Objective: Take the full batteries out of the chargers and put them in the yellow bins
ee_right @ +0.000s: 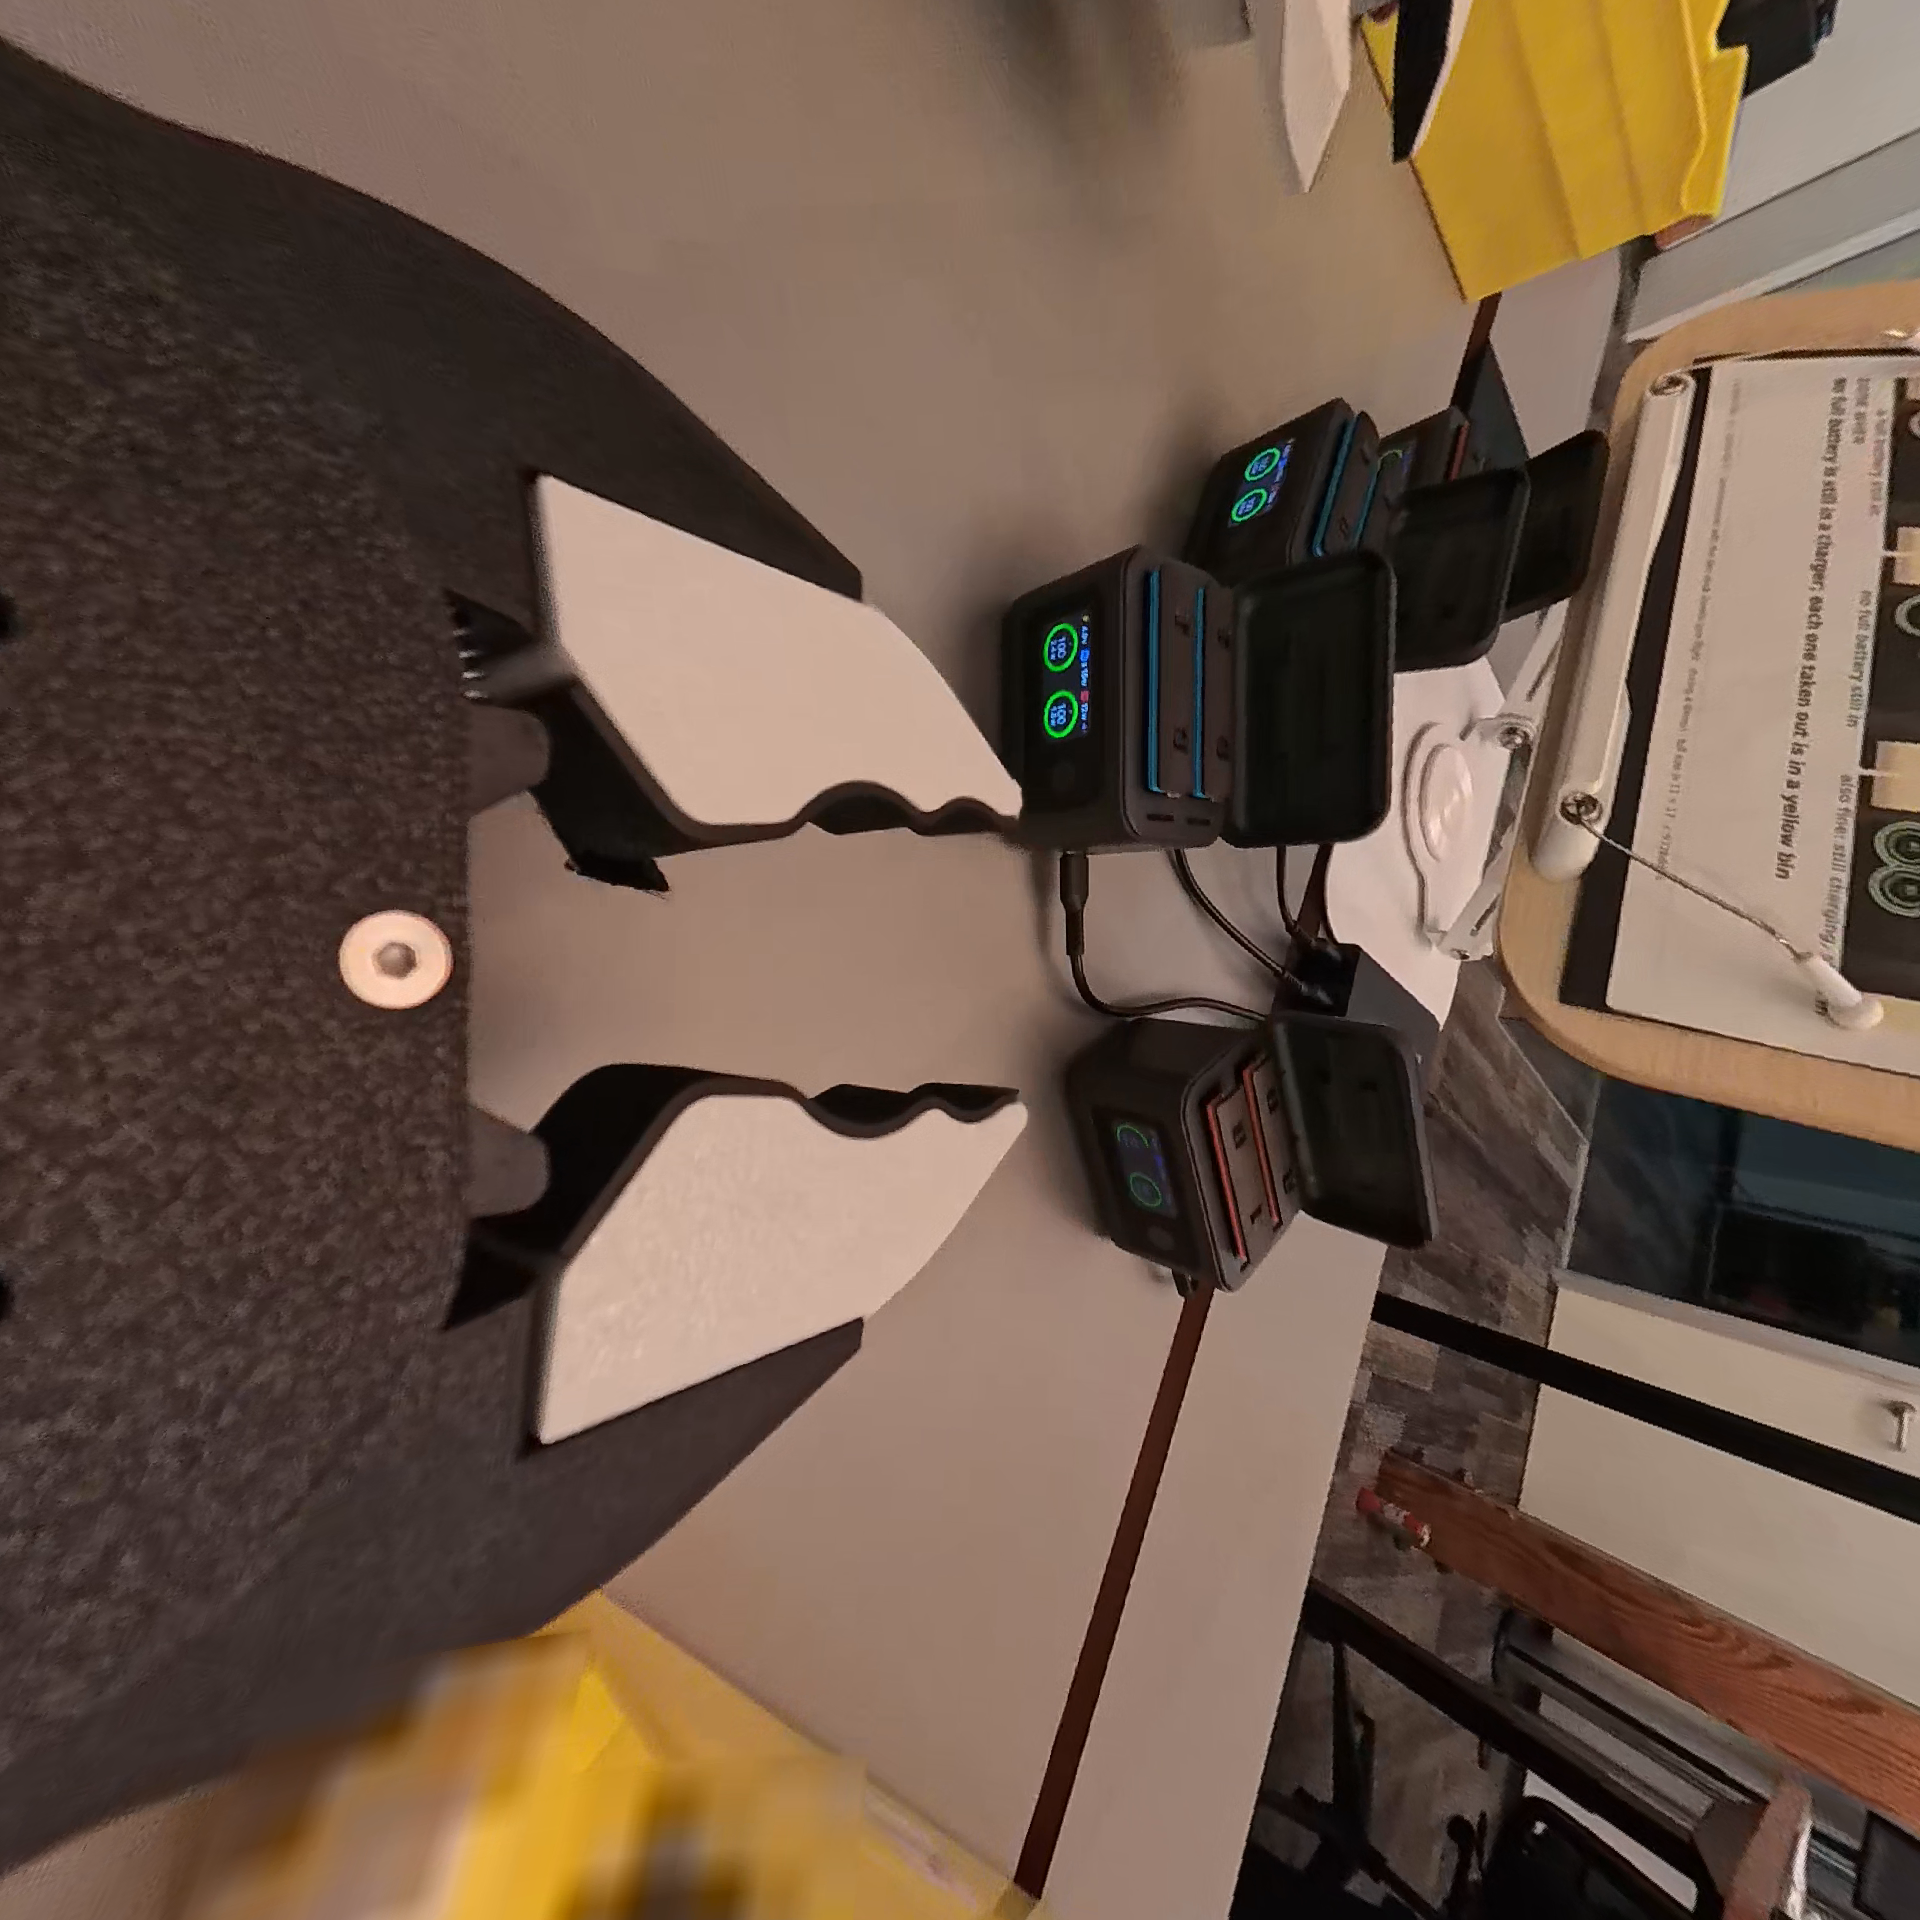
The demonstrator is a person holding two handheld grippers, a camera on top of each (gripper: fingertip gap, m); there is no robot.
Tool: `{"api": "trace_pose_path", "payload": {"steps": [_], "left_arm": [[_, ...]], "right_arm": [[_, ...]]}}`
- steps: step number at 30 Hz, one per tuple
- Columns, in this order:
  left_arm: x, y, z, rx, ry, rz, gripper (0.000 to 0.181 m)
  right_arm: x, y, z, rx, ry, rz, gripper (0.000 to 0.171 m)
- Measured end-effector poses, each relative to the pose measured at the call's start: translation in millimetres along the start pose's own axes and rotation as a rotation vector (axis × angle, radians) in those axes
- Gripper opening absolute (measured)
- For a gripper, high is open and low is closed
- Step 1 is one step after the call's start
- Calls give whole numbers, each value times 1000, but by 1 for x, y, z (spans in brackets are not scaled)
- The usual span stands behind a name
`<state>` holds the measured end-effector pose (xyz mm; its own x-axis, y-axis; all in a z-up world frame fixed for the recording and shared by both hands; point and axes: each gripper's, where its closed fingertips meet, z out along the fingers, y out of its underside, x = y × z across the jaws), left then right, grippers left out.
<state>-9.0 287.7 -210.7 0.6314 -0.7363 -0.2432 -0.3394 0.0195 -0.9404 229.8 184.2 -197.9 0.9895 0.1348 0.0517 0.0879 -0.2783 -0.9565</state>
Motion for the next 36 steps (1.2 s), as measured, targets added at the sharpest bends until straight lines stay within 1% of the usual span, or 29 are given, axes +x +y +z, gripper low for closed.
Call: {"api": "trace_pose_path", "payload": {"steps": [2, 7, 11, 24, 28, 31, 33, 36], "left_arm": [[-5, 4, 1, -25, -2, -46, 47], [-7, 3, 0, -16, -18, -52, 47], [-12, 3, 0, -15, -39, -93, 46], [-15, 21, 3, -172, -108, -140, 60], [-17, 20, 7, -176, -104, -152, 63], [-29, 11, 15, -152, -117, -163, 67], [-46, 7, 21, -141, -145, -194, 65], [-68, 9, 31, -145, -173, -266, 63]], "right_arm": [[-2, 3, 2, -15, 2, -16, 47], [-1, 5, 3, -18, 11, -25, 49], [-4, -1, 0, 15, 14, -42, 50], [-54, -13, 3, 51, -45, -205, 63], [-59, -13, 4, 50, -54, -215, 65], [-60, -10, 7, 36, -67, -216, 66], [-62, -9, 9, 31, -75, -218, 66], [-63, -6, 11, 17, -89, -219, 65]]}}
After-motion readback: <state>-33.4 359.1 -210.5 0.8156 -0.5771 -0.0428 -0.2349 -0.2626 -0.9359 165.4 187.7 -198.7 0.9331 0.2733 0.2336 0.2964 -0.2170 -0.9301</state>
